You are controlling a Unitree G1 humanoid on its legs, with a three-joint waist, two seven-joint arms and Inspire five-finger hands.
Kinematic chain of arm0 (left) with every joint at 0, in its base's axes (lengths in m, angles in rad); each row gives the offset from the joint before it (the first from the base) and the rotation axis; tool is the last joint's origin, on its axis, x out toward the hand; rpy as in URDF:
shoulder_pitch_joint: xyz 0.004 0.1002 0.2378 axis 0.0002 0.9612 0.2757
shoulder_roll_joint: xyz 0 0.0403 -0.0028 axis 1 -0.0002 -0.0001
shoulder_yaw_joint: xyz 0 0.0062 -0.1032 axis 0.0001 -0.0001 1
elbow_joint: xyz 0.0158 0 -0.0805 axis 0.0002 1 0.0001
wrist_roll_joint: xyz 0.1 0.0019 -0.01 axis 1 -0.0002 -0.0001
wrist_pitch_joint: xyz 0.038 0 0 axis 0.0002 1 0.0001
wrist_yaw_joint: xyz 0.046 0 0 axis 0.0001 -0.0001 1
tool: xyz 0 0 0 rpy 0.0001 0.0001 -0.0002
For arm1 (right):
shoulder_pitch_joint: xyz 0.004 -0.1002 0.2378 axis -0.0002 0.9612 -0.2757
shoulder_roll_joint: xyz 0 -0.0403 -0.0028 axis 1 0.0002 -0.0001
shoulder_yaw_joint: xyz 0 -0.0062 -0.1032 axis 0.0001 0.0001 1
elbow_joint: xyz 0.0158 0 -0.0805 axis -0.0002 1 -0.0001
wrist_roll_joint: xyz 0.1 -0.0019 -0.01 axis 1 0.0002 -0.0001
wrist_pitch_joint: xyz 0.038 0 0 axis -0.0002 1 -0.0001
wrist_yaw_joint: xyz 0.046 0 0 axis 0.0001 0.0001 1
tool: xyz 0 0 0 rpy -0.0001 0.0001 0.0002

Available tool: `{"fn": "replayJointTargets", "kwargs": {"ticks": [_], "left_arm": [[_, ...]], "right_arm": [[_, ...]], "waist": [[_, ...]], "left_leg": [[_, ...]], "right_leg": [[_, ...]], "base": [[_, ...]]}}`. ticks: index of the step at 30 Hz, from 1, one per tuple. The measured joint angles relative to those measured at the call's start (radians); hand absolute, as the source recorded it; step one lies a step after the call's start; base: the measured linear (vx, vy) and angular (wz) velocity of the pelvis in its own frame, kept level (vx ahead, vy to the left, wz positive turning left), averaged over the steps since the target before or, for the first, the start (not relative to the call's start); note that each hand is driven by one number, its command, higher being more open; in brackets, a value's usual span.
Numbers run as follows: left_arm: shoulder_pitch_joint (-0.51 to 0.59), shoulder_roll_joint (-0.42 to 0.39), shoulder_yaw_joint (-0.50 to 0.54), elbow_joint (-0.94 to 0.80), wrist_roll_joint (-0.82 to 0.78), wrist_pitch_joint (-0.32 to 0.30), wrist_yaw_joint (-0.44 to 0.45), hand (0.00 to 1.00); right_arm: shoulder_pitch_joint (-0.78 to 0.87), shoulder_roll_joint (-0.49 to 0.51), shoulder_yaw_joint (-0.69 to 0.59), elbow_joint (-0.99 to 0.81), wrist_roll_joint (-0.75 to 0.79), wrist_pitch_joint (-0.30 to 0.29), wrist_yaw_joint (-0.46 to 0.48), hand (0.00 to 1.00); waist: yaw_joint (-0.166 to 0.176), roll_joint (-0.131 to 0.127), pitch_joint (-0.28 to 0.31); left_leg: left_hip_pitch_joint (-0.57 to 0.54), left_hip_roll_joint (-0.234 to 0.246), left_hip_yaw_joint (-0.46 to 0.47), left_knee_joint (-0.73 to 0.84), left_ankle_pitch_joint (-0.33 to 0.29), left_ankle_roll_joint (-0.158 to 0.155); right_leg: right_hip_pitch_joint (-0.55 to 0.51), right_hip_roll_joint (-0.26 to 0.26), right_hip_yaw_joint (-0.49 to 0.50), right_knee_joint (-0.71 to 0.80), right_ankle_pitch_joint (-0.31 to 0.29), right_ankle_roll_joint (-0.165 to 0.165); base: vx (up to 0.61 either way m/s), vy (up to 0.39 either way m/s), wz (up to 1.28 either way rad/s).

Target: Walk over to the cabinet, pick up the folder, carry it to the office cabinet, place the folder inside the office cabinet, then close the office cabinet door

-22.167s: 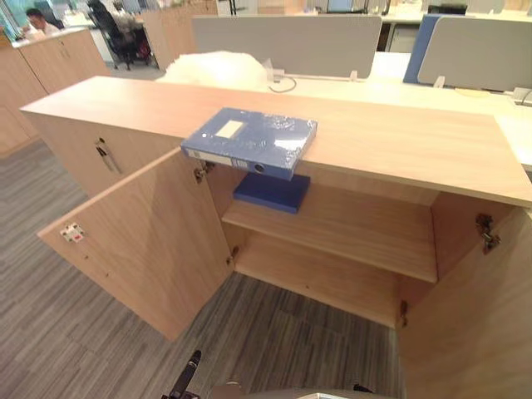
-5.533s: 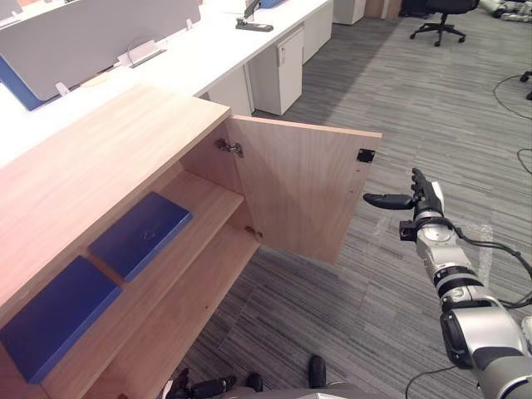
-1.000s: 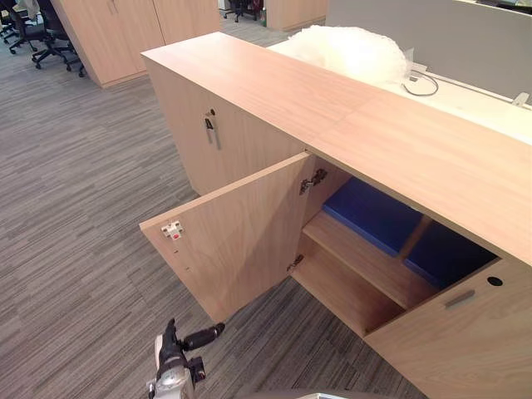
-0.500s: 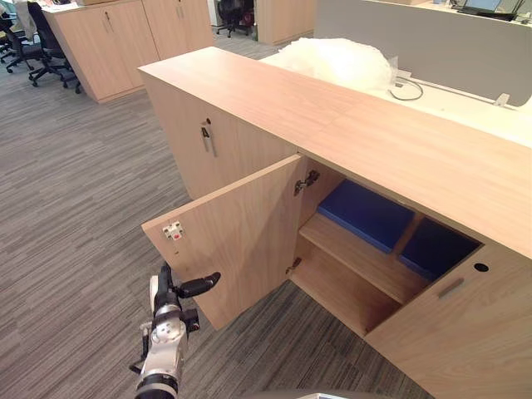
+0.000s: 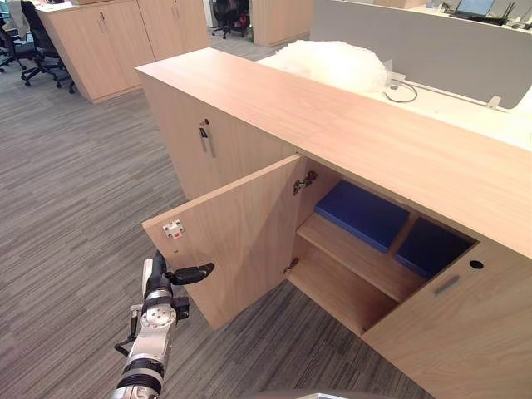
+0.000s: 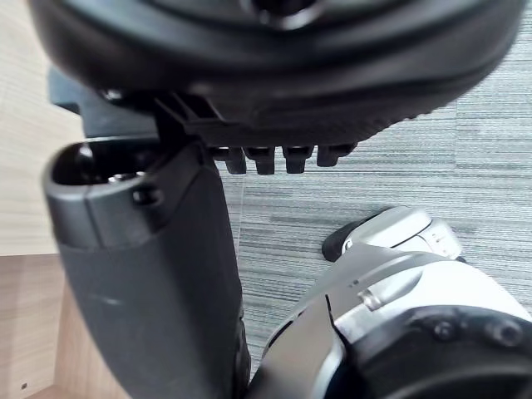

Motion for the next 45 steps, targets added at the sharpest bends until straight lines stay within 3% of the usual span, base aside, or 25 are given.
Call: {"fn": "replayJointTargets", "kwargs": {"ticks": [5, 10, 12, 18, 21, 25, 30, 34, 37, 38, 39, 41, 44, 45], "left_arm": [[0.03, 0.328, -0.409, -0.101, -0.001, -0.003, -0.165, 1.0], [0.133, 0.442, -0.595, -0.329, 0.048, -0.005, -0.293, 1.0], [0.15, 0.468, -0.695, -0.452, 0.165, -0.052, -0.34, 1.0], [0.123, 0.414, -0.839, -0.696, 0.406, -0.268, -0.337, 1.0], [0.05, 0.336, -0.959, -0.8, 0.474, -0.367, -0.301, 1.0], [-0.012, 0.229, -1.061, -0.791, 0.521, -0.4, -0.281, 1.0], [-0.058, 0.143, -1.064, -0.645, 0.549, -0.394, -0.241, 1.0], [-0.045, 0.095, -1.055, -0.405, 0.547, -0.37, -0.244, 1.0], [-0.008, 0.035, -0.922, -0.235, 0.486, -0.35, -0.241, 1.0], [-0.012, -0.016, -0.858, -0.146, 0.485, -0.318, -0.23, 1.0], [-0.012, -0.06, -0.791, -0.042, 0.465, -0.286, -0.218, 1.0], [-0.015, -0.097, -0.744, 0.072, 0.438, -0.235, -0.218, 1.0], [0.053, -0.122, -0.617, 0.206, 0.392, -0.192, -0.217, 1.0], [0.076, -0.134, -0.559, 0.251, 0.382, -0.181, -0.211, 1.0]], "right_arm": [[0.008, -0.025, 0.0, 0.006, -0.009, -0.003, 0.029, 1.0], [0.008, -0.049, 0.002, 0.017, -0.01, -0.002, 0.049, 1.0], [0.006, -0.052, 0.011, 0.022, -0.009, -0.003, 0.05, 1.0], [-0.005, -0.056, 0.064, 0.032, -0.009, -0.008, 0.049, 1.0], [-0.014, -0.064, 0.093, 0.034, -0.009, -0.017, 0.045, 1.0], [-0.024, -0.066, 0.128, 0.041, -0.007, -0.03, 0.021, 1.0], [-0.045, -0.063, 0.151, 0.053, -0.005, -0.033, -0.005, 1.0], [-0.067, -0.045, 0.15, 0.051, 0.0, -0.033, -0.02, 1.0], [-0.124, -0.041, 0.149, 0.051, 0.0, -0.032, -0.024, 1.0], [-0.152, -0.046, 0.152, 0.049, 0.001, -0.032, -0.029, 1.0], [-0.173, -0.044, 0.15, 0.048, 0.001, -0.026, -0.037, 1.0], [-0.167, -0.039, 0.143, 0.047, 0.001, -0.025, -0.038, 1.0], [-0.129, -0.041, 0.113, 0.04, 0.025, -0.024, -0.036, 1.0], [-0.122, -0.044, 0.108, 0.04, 0.03, -0.026, -0.035, 1.0]], "waist": [[0.022, 0.012, -0.007], [0.023, 0.026, -0.015], [0.022, 0.026, -0.015], [-0.002, 0.015, -0.025], [-0.018, 0.017, -0.026], [-0.034, 0.017, -0.021], [-0.044, 0.005, -0.012], [-0.066, -0.009, 0.014], [-0.068, 0.002, 0.028], [-0.066, 0.006, 0.048], [-0.062, 0.006, 0.06], [-0.073, 0.008, 0.068], [-0.062, 0.02, 0.091], [-0.054, 0.03, 0.095]], "left_leg": [[-0.025, -0.007, -0.014, 0.004, 0.01, 0.006], [-0.035, -0.022, -0.021, 0.007, 0.013, 0.012], [-0.036, -0.03, -0.024, 0.008, 0.016, 0.018], [-0.025, -0.036, -0.029, 0.002, 0.018, 0.023], [0.0, -0.037, -0.029, -0.032, 0.032, 0.027], [0.025, -0.036, -0.03, -0.058, 0.042, 0.027], [0.024, -0.034, -0.029, -0.062, 0.042, 0.026], [0.023, -0.035, -0.011, -0.057, 0.04, 0.024], [-0.031, -0.02, 0.081, -0.042, 0.028, 0.026], [-0.053, -0.01, 0.131, -0.032, 0.022, 0.027], [-0.057, 0.004, 0.185, -0.029, 0.014, 0.025], [-0.05, 0.012, 0.228, -0.012, -0.002, 0.022], [-0.01, 0.079, 0.322, 0.134, -0.107, -0.016], [-0.024, 0.124, 0.349, 0.245, -0.154, -0.033]], "right_leg": [[-0.01, -0.009, -0.009, -0.008, 0.004, 0.011], [-0.007, -0.024, -0.015, -0.02, 0.012, 0.025], [-0.005, -0.03, -0.016, -0.022, 0.016, 0.03], [0.007, -0.032, -0.016, -0.026, 0.018, 0.032], [0.012, -0.031, -0.016, -0.027, 0.014, 0.025], [0.027, -0.028, -0.021, -0.03, 0.006, 0.014], [0.028, -0.026, -0.021, -0.036, 0.006, 0.013], [0.023, -0.027, -0.006, -0.043, 0.012, 0.018], [-0.088, -0.017, 0.077, -0.011, 0.033, 0.017], [-0.139, -0.01, 0.077, 0.002, 0.058, 0.015], [-0.163, -0.015, -0.008, 0.001, 0.074, -0.003], [-0.157, -0.03, -0.108, 0.002, 0.08, -0.003], [-0.111, 0.016, -0.068, 0.001, 0.072, -0.009], [-0.101, 0.037, -0.052, 0.005, 0.058, -0.023]], "base": [[-0.08, 0.013, 0.12], [-0.02, 0.034, 0.06], [-0.01, 0.036, 0.03], [0.0, 0.007, 0.0], [0.0, 0.0, 0.0], [0.0, 0.0, 0.0], [0.0, 0.0, 0.0], [0.0, -0.003, -0.13], [-0.04, 0.016, -0.82], [-0.06, 0.011, -1.47], [-0.04, 0.005, -1.38], [0.02, 0.001, -0.82], [0.06, -0.058, -0.93], [0.06, -0.147, -0.92]]}}
